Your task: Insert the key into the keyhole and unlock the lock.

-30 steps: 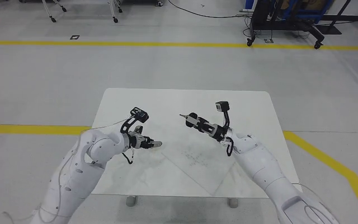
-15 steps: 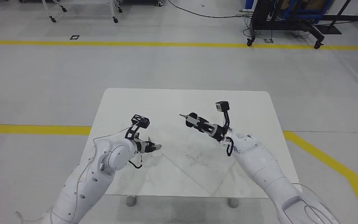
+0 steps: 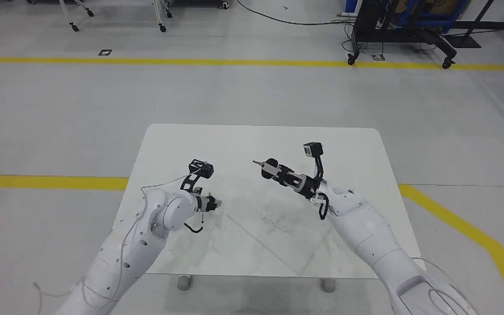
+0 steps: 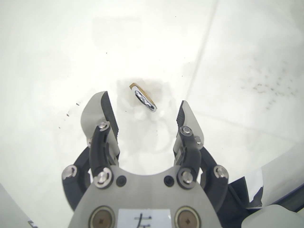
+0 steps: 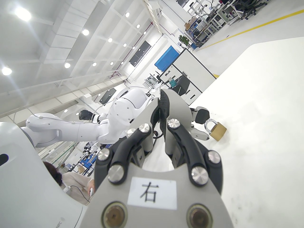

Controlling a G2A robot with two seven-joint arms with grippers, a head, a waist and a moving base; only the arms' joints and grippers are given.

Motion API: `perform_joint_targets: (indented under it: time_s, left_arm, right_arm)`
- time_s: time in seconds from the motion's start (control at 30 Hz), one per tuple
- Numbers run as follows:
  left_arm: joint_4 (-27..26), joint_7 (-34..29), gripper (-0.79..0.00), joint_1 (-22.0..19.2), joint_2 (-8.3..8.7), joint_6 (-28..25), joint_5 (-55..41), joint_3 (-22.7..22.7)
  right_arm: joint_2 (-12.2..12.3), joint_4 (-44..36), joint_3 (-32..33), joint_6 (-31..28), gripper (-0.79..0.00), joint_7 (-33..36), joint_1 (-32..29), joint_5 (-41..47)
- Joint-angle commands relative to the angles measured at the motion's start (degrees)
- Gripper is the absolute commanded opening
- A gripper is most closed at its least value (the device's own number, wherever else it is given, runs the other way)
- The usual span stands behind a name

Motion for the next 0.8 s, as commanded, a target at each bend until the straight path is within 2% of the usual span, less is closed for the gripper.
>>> perform_joint_targets:
  time_s: [0.0, 0.07, 0.17, 0.2, 0.6, 0.77]
  left_arm:
    - [0.5, -0.2, -0.36, -0.3, -0.14, 0.0, 0.1, 0.2]
    - [0.9, -0.4, -0.456, -0.7, -0.3, 0.4, 1.0, 0.6]
    - [1.6, -0.4, -0.646, -1.3, -0.63, 0.5, 1.3, 1.2]
    - [2.1, -0.4, -0.785, -1.6, -0.75, 0.5, 1.5, 1.4]
    - [2.6, -0.4, -0.785, -2.7, -1.55, -0.9, 3.7, 2.7]
    - [1.7, 4.5, -0.785, -1.7, -1.59, -1.9, 1.4, 0.8]
  right_arm:
    - [0.0, 0.0, 0.0, 0.0, -0.785, 0.0, 0.0, 0.0]
    - [0.0, 0.0, 0.0, 0.0, -0.785, 0.0, 0.0, 0.0]
    - [0.0, 0.0, 0.0, 0.0, -0.785, 0.0, 0.0, 0.0]
    - [0.0, 0.0, 0.0, 0.0, -0.785, 0.0, 0.0, 0.0]
    - [0.0, 0.0, 0.0, 0.0, -0.785, 0.0, 0.0, 0.0]
    - [0.0, 0.0, 0.0, 0.0, -0.785, 0.0, 0.0, 0.0]
